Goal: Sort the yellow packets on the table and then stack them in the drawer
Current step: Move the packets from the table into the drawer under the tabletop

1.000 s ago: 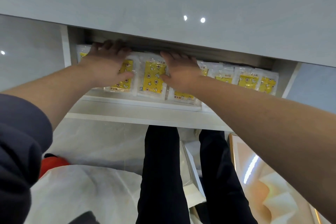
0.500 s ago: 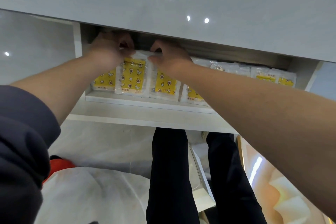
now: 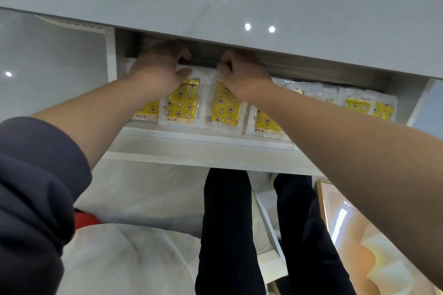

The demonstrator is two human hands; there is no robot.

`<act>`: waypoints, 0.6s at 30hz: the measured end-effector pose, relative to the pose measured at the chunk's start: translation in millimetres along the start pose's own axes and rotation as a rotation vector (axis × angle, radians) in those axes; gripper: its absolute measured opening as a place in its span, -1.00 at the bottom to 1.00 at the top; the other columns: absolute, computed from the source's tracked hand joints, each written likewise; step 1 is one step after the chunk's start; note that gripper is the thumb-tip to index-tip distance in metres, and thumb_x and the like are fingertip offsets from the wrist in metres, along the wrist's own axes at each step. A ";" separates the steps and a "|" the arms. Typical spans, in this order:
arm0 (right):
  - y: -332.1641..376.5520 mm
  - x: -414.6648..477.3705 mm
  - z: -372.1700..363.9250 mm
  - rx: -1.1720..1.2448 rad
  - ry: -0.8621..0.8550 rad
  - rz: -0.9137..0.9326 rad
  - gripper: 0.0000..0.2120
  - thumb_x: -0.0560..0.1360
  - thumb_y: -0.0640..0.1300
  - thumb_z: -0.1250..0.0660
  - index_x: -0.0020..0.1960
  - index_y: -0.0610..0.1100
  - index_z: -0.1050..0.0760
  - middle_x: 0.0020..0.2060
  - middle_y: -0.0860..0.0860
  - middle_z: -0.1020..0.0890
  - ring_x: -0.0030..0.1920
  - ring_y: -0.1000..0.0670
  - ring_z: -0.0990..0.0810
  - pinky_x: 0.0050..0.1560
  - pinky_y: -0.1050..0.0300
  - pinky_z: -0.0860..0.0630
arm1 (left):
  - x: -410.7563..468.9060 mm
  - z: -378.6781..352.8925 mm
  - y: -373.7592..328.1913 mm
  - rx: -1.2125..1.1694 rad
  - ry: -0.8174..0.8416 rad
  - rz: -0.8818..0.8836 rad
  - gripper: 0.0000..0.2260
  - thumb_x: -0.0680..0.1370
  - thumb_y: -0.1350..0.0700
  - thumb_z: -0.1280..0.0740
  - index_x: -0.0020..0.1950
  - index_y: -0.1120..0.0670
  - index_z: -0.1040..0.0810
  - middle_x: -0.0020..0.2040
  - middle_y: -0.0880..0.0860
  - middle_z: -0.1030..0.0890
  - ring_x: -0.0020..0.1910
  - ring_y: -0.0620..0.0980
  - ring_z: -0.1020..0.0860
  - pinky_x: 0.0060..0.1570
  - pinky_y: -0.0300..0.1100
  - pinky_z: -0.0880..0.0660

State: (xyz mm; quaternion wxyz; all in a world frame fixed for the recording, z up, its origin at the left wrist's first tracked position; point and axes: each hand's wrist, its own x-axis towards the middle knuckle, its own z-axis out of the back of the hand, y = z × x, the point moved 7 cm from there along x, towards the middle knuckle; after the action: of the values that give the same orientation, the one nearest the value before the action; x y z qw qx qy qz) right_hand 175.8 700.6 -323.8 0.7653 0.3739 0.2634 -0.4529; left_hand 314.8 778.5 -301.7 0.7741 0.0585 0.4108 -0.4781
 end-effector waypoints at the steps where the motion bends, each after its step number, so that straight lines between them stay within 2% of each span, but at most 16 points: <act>1: -9.0 1.4 4.0 -0.031 -0.005 -0.024 -0.69 0.63 0.06 -0.04 0.20 -0.04 -0.44 0.02 -0.09 -0.56 0.02 -0.13 -0.53 0.05 0.02 -0.50 | 0.0 -3.4 -6.0 -0.004 0.018 -0.033 -0.70 0.62 -0.03 -0.21 0.33 0.01 -0.43 0.27 0.12 -0.50 0.22 0.15 -0.46 0.19 0.00 -0.41; 4: -28.1 4.6 9.1 -0.041 0.063 -0.066 -0.68 0.65 -0.02 -0.02 0.20 -0.11 -0.48 0.04 -0.13 -0.56 -0.01 -0.10 -0.50 -0.01 0.09 -0.44 | 5.5 -13.1 -23.2 -0.019 0.052 -0.052 -0.67 0.64 -0.04 -0.14 0.37 0.01 -0.42 0.31 0.11 -0.49 0.25 0.16 -0.45 0.26 0.02 -0.38; 7: -26.0 8.5 8.7 -0.042 0.145 -0.031 -0.71 0.65 -0.07 -0.06 0.23 -0.10 -0.49 0.00 -0.10 -0.54 -0.06 -0.06 -0.46 -0.07 0.15 -0.35 | 18.9 -12.4 -32.8 -0.110 0.022 0.021 -0.69 0.65 -0.02 -0.11 0.30 0.03 -0.50 0.23 0.14 -0.54 0.20 0.16 -0.47 0.23 0.02 -0.39; 11: -20.4 17.4 4.7 -0.109 0.222 -0.008 -0.71 0.65 -0.05 -0.10 0.25 -0.11 -0.50 -0.04 -0.09 -0.56 -0.20 -0.01 -0.49 -0.13 0.15 -0.41 | 35.5 -16.4 -42.0 -0.134 0.104 0.018 -0.74 0.62 0.01 -0.22 0.24 0.00 -0.57 0.18 0.12 -0.58 0.15 0.13 -0.50 0.13 -0.11 -0.43; 13: -19.3 20.3 5.1 -0.126 0.227 -0.001 -0.74 0.64 -0.07 -0.12 0.20 -0.12 -0.51 -0.11 -0.06 -0.54 -0.30 0.06 -0.44 -0.20 0.16 -0.40 | 39.9 -19.0 -45.5 -0.098 0.137 -0.029 -0.76 0.60 0.03 -0.26 0.22 -0.01 -0.59 0.17 0.09 -0.58 0.14 0.10 -0.50 0.07 -0.17 -0.39; 16: -16.6 20.5 6.1 -0.133 0.214 0.031 -0.82 0.60 -0.12 -0.16 0.08 -0.12 -0.52 -0.18 -0.04 -0.50 -0.33 0.06 -0.40 -0.24 0.17 -0.35 | 44.4 -22.3 -45.7 -0.051 0.155 -0.067 -0.80 0.59 0.05 -0.29 0.16 0.00 -0.63 0.15 0.07 -0.59 0.13 0.09 -0.50 0.08 -0.16 -0.38; 18: -16.8 19.3 5.3 -0.121 0.208 0.037 -0.87 0.60 -0.16 -0.17 0.00 -0.11 -0.50 -0.28 -0.01 -0.47 -0.34 0.04 -0.40 -0.33 0.23 -0.32 | 46.1 -24.7 -46.3 -0.008 0.159 -0.089 -0.81 0.59 0.05 -0.29 0.12 0.00 -0.64 0.11 0.05 -0.61 0.05 0.07 -0.50 0.07 -0.14 -0.40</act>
State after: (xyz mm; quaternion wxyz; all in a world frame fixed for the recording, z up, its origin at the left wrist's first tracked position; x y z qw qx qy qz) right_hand 169.9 681.5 -340.6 0.7633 0.3767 0.3614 -0.3807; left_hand 273.4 733.7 -335.8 0.7173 0.0748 0.4750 -0.5043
